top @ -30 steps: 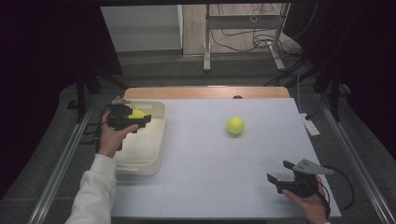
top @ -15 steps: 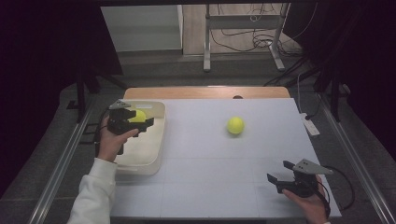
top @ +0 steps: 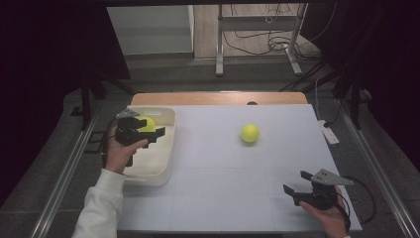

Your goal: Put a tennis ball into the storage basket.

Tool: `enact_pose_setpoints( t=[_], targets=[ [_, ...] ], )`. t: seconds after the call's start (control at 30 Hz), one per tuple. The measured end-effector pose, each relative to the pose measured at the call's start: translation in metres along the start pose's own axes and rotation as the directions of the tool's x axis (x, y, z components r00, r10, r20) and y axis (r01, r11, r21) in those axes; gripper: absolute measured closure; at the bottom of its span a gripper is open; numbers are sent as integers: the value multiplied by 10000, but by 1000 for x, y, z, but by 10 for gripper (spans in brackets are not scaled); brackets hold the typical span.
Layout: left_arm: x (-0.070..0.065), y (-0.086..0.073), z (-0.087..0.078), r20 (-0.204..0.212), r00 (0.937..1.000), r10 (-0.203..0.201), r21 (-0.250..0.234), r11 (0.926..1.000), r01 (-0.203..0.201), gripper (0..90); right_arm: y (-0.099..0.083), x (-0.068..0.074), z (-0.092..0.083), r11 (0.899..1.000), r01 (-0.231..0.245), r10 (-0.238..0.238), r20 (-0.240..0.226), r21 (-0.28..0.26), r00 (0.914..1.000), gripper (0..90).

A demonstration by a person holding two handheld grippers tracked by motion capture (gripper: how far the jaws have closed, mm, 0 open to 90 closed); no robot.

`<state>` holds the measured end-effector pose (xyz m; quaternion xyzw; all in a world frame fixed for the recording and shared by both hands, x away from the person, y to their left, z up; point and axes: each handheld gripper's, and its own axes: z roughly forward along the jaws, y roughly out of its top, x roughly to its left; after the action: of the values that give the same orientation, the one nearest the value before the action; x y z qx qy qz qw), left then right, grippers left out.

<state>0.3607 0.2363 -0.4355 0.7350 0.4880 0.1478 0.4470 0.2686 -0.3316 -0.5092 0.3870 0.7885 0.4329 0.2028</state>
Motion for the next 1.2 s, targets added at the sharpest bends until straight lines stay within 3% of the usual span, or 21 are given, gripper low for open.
enact_pose_setpoints(
  t=[0.1, 1.2],
  targets=[
    [-5, 1, 1, 249, 9997, -32, -79, 10000, 34, 125, 0, 0, 0, 10000, -39, 39, -56, -51, 10000, 147],
    [-38, 8, 7, 874, 9945, 585, -280, 9980, -562, 130, 0, 0, 0, 10000, -51, 51, -64, -63, 10000, 147]
  ],
)
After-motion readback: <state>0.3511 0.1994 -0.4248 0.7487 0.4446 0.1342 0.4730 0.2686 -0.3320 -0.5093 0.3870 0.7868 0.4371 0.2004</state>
